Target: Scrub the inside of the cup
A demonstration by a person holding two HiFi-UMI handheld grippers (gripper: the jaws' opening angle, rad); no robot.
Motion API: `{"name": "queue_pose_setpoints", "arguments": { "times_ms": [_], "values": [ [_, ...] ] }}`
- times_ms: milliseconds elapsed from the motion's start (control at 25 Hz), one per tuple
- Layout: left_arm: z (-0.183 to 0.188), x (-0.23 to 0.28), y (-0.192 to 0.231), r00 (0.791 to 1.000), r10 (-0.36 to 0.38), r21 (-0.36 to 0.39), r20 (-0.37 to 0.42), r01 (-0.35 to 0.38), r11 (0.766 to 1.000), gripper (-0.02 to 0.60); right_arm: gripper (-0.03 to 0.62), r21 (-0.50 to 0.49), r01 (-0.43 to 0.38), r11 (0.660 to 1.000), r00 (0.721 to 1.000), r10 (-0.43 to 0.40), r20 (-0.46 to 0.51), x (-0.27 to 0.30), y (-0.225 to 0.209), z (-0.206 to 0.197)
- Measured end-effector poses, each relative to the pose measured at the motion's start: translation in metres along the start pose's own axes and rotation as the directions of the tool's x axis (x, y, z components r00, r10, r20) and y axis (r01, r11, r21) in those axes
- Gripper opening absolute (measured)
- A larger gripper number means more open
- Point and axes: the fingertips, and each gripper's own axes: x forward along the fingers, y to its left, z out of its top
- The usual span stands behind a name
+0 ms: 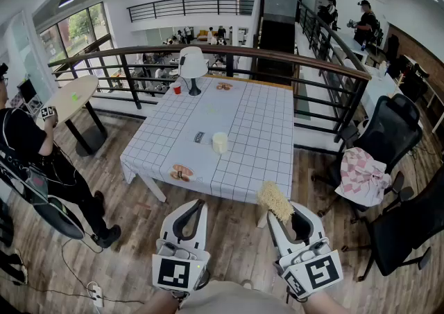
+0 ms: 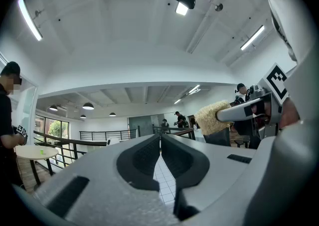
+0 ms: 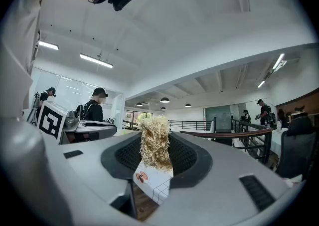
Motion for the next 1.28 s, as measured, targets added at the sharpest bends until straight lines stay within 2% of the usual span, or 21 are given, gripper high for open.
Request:
{"name": "queue_pose_setpoints", "arguments": {
  "times_ms": [160,320,480,680,1280],
  "values": [
    [-0.005,0.003,0.002,1.000,0.008,-0.005,-0.026,-0.008,1.000,0.021,0.135,-0.004,-0.001,1.000,1.000,0.001,-0.011,0.002,-0.004,-0.003],
    [-0.011,0.006,0.004,1.000,0.001,0.029,-0.001,-0.001,1.000,0.021,0.137,-0.013,-0.005,1.000,1.000,0.004,-0.017,0.003,-0.006,-0.005],
    [-0.010,0.008,-0.001,1.000,0.009,0.009,-0.010,-0.008,1.000,0.021,0.137,-0.054,-0.022,0.998,1.000,0.022,-0.016,0.002,-0.006,-0.004],
    [-0.018,0.005,-0.010,0.999,0.030,0.021,-0.022,-0.029,0.999,0.021,0.138,-0.040,-0.043,0.998,0.999,0.043,-0.012,-0.004,-0.010,-0.006],
    [-0.023,-0.003,-0.069,0.998,0.042,0.020,-0.057,-0.040,0.999,0.021,0.137,-0.008,-0.066,0.998,0.997,0.066,-0.028,-0.048,-0.037,-0.026]
  ]
}}
